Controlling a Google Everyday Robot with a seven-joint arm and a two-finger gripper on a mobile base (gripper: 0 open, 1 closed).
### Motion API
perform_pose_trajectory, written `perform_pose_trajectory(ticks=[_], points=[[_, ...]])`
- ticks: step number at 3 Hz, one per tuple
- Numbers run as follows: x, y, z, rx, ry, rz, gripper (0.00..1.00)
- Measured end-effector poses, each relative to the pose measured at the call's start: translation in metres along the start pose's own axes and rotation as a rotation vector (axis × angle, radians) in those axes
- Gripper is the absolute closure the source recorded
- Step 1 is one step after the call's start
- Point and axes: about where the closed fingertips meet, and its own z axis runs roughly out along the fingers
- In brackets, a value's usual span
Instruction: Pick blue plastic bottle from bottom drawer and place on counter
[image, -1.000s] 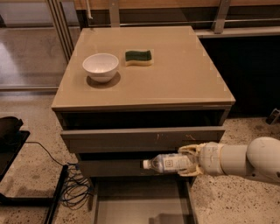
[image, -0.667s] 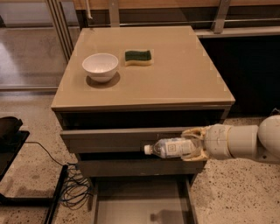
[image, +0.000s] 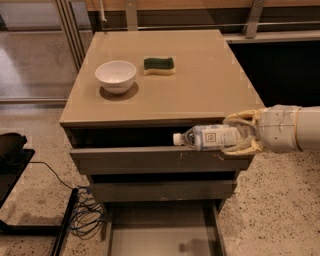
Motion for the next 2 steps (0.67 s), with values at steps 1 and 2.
perform_pose_trajectory(ticks=[1,2], points=[[0.0,0.0,0.0,0.0,0.0,0.0,1.0],[-0.003,-0.016,0.009,-0.005,-0.003,-0.02,1.0]])
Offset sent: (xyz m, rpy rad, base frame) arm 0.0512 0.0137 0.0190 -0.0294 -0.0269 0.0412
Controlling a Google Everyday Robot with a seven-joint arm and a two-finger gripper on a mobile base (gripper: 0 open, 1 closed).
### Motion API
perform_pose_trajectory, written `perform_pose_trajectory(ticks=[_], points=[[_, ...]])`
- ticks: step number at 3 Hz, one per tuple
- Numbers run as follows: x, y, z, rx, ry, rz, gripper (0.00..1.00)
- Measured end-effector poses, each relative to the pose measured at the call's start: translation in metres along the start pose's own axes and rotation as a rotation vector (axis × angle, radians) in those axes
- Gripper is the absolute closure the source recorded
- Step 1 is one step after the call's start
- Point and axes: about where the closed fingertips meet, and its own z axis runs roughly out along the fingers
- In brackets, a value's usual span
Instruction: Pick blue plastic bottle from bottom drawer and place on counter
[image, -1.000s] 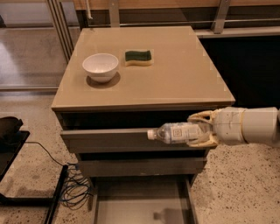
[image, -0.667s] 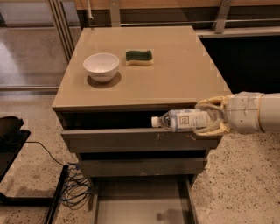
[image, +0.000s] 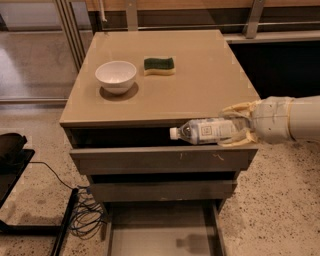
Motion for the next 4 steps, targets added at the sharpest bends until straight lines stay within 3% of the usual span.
perform_pose_trajectory(ticks=[1,2,3,4], points=[[-0.002,-0.055,0.001,0.049,0.027,-0.069,1.0],[-0.003,-0.113,-0.004,0.104,0.009,-0.085,1.0],[0.005,-0.158,-0.004,0.171,-0.055,-0.01,1.0],[0.017,-0.178,0.019,0.204,-0.121,0.105,1.0]])
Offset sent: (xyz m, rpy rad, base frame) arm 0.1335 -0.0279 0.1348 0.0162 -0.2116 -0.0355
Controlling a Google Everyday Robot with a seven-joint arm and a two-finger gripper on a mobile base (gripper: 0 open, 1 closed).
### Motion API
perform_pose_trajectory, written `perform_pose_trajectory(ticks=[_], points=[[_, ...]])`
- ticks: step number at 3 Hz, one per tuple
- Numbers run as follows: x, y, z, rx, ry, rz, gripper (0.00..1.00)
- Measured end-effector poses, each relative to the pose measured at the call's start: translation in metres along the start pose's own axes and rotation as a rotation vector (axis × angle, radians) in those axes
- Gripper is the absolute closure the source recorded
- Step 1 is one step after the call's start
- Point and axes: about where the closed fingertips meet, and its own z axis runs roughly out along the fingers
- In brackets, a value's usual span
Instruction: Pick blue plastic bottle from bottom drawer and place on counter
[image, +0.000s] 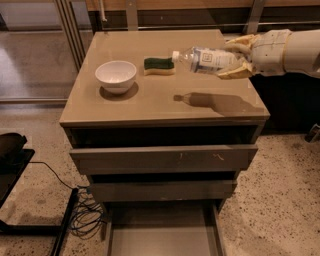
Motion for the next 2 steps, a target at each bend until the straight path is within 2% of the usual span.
perform_pose_trajectory(ticks=[1,2], points=[[0.012,0.003,0.024,-0.013,-0.007,0.096,1.0],[0.02,0.01,0.041,-0.043,0.024,0.156,1.0]])
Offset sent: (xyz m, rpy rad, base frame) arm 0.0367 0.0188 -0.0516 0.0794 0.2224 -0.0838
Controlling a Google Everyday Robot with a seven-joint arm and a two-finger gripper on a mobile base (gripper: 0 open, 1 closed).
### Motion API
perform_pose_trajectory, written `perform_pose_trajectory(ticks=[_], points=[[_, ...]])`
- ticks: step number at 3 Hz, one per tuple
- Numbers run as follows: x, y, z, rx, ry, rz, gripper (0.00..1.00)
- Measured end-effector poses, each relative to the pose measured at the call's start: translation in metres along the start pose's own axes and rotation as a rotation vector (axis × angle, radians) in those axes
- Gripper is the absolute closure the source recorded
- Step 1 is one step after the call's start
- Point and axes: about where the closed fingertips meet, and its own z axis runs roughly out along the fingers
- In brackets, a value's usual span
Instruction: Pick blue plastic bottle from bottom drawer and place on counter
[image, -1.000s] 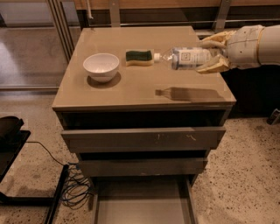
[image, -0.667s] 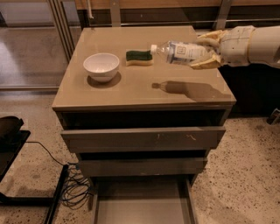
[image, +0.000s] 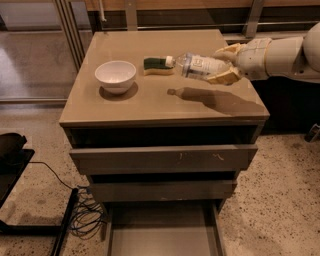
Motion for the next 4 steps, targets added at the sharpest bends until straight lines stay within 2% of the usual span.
perform_pose_trajectory(ticks=[2,3,4], points=[[0.016,0.026,0.029,-0.083,0.059,0.075,1.0],[0.022,0.04,0.038,-0.122,0.086,0.087,1.0],[0.022,0.04,0.038,-0.122,0.086,0.087,0.81]])
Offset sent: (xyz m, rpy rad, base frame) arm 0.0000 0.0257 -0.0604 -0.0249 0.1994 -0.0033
